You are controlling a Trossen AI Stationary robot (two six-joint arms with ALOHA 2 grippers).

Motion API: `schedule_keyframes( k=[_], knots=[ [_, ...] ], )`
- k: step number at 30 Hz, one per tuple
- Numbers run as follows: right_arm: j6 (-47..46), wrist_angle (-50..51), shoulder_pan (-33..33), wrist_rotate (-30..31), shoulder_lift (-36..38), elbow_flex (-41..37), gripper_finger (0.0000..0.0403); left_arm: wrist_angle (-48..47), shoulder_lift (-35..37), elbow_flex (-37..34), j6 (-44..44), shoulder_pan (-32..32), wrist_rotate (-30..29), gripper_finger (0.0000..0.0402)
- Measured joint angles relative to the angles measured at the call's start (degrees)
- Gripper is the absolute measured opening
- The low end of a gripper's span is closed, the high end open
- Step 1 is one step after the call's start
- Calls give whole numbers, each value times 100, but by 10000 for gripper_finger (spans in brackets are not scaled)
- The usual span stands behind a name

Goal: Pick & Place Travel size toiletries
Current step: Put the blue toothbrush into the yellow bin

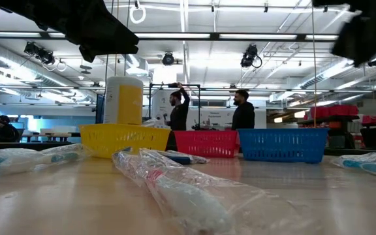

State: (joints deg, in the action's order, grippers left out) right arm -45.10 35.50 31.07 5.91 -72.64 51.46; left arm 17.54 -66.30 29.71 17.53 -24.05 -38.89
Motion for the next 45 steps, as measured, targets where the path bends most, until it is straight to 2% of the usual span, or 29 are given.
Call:
schedule_keyframes(
  k=[8, 14, 23, 28, 32, 36, 45],
  knots=[
    [2252, -1701, -229, 1421, -5, 0, 189, -2, 0, 0, 93, 0, 7, 155],
    [3036, -1971, -453, 2180, -22, 0, 203, -4, 0, 0, 93, 0, 9, 155],
    [3097, -1959, -965, 2304, -94, -10, 221, -300, 0, 2, 535, 0, 209, 155],
    [3475, -2383, -1253, 2300, -404, -193, 252, -891, 0, 2, 1450, -2, 689, 156],
    [3987, -3191, -1477, 2256, -653, -400, 276, -1479, 0, 2, 2219, -1, 875, 164],
    [4067, -3579, -1717, 2259, -854, -426, 288, -2095, 0, 2, 2808, 0, 1100, 176],
    [3905, -3484, -1973, 2252, -927, -428, 271, -4258, -45, 2, 4701, -2, 1505, 183]
  ],
)
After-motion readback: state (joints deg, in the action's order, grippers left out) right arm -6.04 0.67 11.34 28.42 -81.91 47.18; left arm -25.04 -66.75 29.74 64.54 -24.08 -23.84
